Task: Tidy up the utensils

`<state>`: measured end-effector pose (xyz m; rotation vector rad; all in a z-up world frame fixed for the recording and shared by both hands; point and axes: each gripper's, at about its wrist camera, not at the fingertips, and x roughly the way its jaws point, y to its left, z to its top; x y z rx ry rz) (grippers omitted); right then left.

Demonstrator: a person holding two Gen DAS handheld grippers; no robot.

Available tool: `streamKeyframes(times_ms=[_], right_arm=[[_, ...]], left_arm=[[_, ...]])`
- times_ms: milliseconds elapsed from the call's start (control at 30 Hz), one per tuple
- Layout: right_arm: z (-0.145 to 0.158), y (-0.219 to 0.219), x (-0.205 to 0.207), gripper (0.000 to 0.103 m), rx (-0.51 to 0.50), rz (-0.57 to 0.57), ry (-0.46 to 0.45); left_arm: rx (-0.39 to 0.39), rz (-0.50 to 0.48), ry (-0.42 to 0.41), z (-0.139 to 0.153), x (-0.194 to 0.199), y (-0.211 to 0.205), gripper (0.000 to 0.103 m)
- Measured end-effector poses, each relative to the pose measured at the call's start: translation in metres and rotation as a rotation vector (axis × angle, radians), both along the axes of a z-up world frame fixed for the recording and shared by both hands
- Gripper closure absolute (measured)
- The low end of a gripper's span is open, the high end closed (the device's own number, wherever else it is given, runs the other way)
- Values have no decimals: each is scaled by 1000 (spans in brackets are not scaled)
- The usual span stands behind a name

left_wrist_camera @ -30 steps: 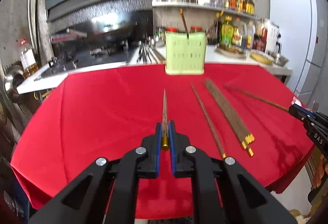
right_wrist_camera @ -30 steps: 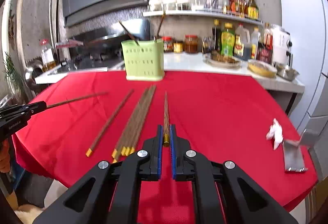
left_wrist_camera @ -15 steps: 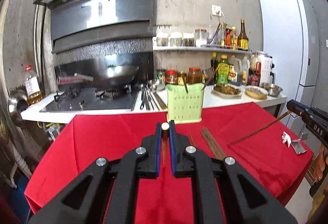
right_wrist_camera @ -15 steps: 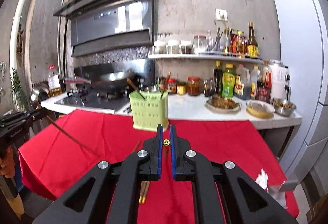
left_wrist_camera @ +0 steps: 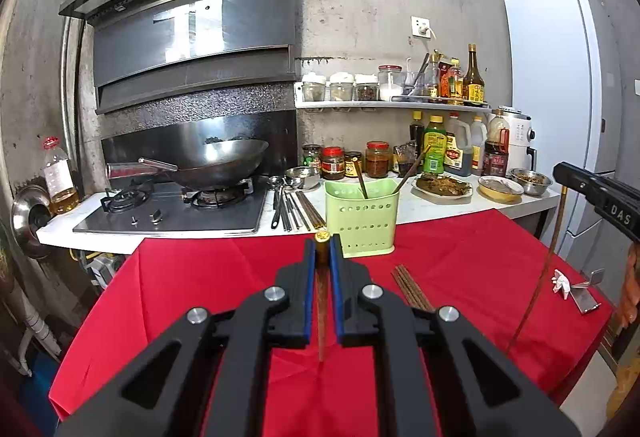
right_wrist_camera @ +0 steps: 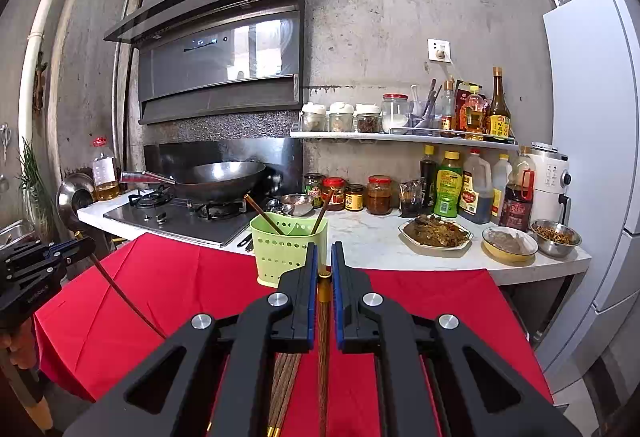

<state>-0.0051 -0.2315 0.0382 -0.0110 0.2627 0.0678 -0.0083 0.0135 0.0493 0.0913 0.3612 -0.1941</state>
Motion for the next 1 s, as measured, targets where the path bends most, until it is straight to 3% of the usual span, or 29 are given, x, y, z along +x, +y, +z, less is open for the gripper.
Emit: streamKeyframes(times_ms=[100,267,533,667,800,1000], right_arm=[[-12,2,7,95,-17,3,41],[-46,4,16,96,-30,8,134],[-61,7,10,95,-62,-10,153],[-69,6,10,95,-64,-14,176],[-77,5,11,95,-67,-19,196],[-68,-1,12,96,-31,-23,157]], left_arm=[[15,-8,2,-4,-1,-2,96],[23,-10,86,-24,8,-3,96],[44,-5,196,-58,19,-4,96],[46,-5,292,-81,33,-4,96],[46,-1,309,-92,38,-5,96],[60,-21,275,-73,33,-3,96]])
